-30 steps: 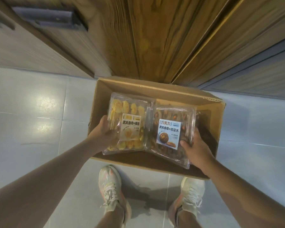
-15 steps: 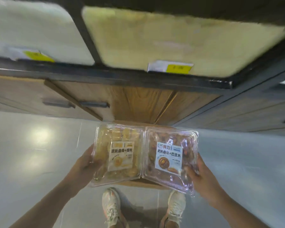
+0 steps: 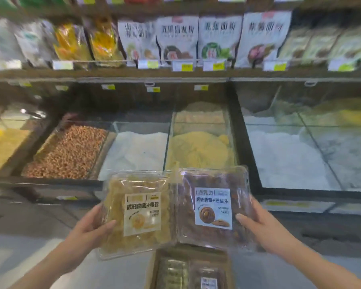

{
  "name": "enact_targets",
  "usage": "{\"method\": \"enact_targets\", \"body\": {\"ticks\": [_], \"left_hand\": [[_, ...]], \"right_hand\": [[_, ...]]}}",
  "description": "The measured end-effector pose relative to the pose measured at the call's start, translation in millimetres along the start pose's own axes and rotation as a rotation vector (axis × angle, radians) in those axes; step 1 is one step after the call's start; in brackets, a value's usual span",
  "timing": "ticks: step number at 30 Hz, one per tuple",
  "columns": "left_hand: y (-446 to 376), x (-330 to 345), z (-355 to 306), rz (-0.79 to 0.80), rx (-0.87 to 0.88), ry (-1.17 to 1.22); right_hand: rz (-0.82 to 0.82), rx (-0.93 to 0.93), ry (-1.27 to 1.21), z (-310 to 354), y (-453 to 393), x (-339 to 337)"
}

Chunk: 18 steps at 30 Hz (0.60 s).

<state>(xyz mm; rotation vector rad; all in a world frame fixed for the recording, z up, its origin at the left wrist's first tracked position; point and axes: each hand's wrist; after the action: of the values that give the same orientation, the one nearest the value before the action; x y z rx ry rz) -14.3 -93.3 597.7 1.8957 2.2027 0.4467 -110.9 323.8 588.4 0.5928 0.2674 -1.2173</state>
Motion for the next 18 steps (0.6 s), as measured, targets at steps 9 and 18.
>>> {"method": "enact_targets", "body": {"ticks": [9,18], "left_hand": [[44.0,24.4,-167.9,-0.066,0.262,0.081],[54.6,81.3,-210.3,0.04,0.24,0.108]], "right_hand": [[-0.111,-0.252,-0.116,134.6,24.7,-114.4],[-0.164,-0.179,-0.125,146.7,61.9,-192.4]]}}
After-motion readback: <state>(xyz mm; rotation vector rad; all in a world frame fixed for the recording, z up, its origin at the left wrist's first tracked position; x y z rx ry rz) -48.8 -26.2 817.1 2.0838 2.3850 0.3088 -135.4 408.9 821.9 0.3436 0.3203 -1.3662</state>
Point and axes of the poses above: each hand's wrist, its own y-axis away from the middle knuckle, its own x-axis out of the palm, z = x × y, and after that the axes turned 6 degrees about y, right-handed
